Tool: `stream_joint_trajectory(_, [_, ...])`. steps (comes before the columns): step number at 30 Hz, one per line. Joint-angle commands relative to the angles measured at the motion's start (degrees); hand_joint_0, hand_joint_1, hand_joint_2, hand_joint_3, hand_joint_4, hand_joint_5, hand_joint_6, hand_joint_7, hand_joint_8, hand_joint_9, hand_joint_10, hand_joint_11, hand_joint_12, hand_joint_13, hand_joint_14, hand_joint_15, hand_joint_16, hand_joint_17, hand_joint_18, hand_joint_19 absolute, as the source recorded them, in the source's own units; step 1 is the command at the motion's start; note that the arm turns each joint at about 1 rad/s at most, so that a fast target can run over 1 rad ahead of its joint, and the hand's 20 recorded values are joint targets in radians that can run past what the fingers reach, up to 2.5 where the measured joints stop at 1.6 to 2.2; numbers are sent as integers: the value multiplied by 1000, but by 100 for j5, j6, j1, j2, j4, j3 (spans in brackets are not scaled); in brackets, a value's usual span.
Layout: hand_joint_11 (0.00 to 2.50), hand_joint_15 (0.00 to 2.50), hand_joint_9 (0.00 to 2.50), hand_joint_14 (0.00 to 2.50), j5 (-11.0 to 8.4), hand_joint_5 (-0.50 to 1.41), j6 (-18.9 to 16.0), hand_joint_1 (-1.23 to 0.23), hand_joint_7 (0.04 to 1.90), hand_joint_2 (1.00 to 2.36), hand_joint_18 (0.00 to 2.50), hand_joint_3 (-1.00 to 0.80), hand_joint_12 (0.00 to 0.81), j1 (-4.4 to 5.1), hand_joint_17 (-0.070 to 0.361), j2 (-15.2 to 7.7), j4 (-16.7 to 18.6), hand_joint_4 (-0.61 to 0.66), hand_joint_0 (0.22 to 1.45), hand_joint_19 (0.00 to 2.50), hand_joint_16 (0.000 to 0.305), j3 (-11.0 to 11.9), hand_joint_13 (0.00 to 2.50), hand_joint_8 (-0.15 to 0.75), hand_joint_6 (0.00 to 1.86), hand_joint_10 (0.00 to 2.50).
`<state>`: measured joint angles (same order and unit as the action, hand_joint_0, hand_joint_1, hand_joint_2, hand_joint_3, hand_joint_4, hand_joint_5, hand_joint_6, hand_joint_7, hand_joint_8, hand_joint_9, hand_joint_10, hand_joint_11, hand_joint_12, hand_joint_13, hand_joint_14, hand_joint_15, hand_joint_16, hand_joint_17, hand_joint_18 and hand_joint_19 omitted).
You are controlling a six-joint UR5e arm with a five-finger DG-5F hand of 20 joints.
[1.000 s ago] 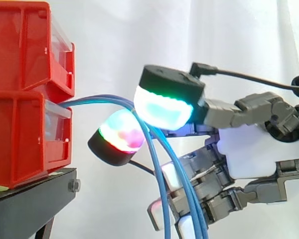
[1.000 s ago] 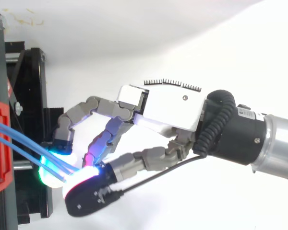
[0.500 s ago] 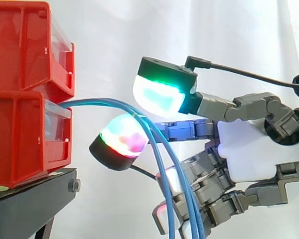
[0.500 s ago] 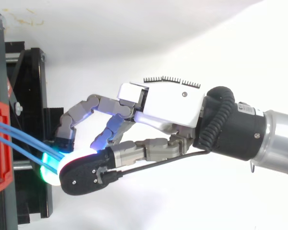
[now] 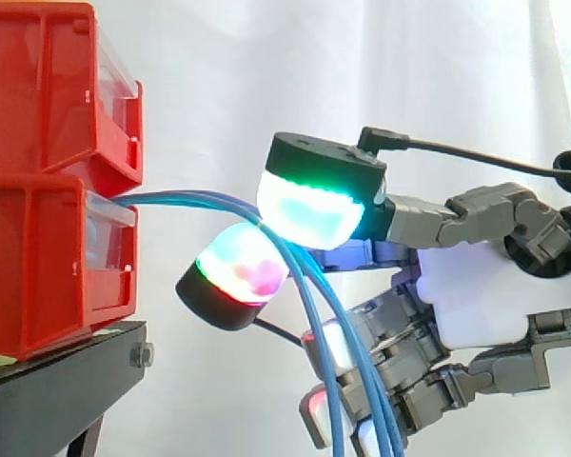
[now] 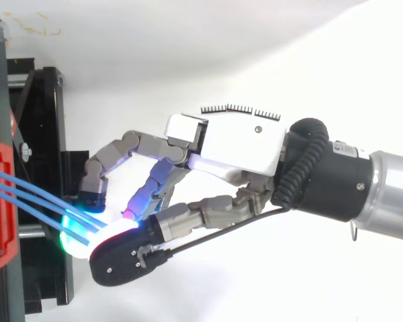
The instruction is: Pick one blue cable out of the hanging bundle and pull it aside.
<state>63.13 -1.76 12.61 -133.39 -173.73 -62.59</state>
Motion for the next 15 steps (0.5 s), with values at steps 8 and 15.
stream_joint_trajectory(8, [732, 685, 1231, 23, 32, -145, 0, -838, 678, 1000, 938, -500, 292, -31, 73, 129, -258, -296, 559, 666, 32, 1, 1028, 194, 925, 18])
stream_joint_trajectory(15, [719, 699, 1260, 22, 76, -99, 9, -500, 736, 1000, 904, -500, 350, -49, 95, 182, -389, -224, 471, 711, 42, 1, 1026, 217, 879, 15])
